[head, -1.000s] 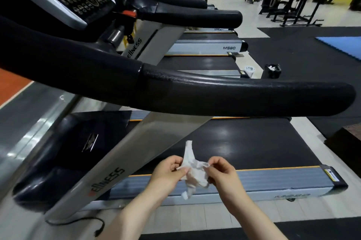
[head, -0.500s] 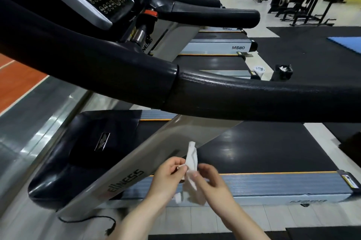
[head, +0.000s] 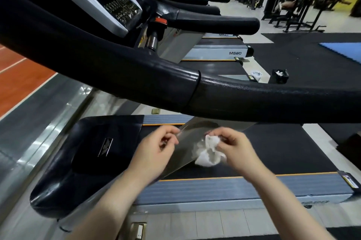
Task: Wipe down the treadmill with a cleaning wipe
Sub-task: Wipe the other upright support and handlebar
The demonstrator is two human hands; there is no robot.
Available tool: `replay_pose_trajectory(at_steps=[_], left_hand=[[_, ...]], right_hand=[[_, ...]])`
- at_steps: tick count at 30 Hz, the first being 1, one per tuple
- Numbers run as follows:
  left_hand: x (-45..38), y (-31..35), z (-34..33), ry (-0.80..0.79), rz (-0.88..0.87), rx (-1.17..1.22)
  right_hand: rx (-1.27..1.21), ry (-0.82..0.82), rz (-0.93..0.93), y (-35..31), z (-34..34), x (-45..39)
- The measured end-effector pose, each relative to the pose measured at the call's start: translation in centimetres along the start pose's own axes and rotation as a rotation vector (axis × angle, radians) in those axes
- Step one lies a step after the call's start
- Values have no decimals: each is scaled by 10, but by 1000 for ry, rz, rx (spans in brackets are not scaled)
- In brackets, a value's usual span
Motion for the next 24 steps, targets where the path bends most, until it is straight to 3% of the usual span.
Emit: replay_pose_trajectory(at_steps=[8,13,17,20,24], left_hand=[[-40,83,96,119,-472,-140],[-80,109,135,248,-675,-402],[-117,102,152,271,-678,-693],[-133,93,158,302,-644,-824],[-147,79,150,314,-554,-916]], right_hand=[[-9,-1,223,-114,4,-1],[115,48,386,-158,-3,-33],[351,88,436,-175,-18,-81],[386,-6,471,-177,-41,-122],[641,-164,642,-185,-68,-177]])
Point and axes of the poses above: each hand's wrist, its own x-axis away from the middle knuckle, its own z-axis out of the back of the hand, y = z × x, the point moved 3 cm from there along -x, towards the middle knuckle, and after that the axes turned 5 degrees about y, right-handed, at the moved point
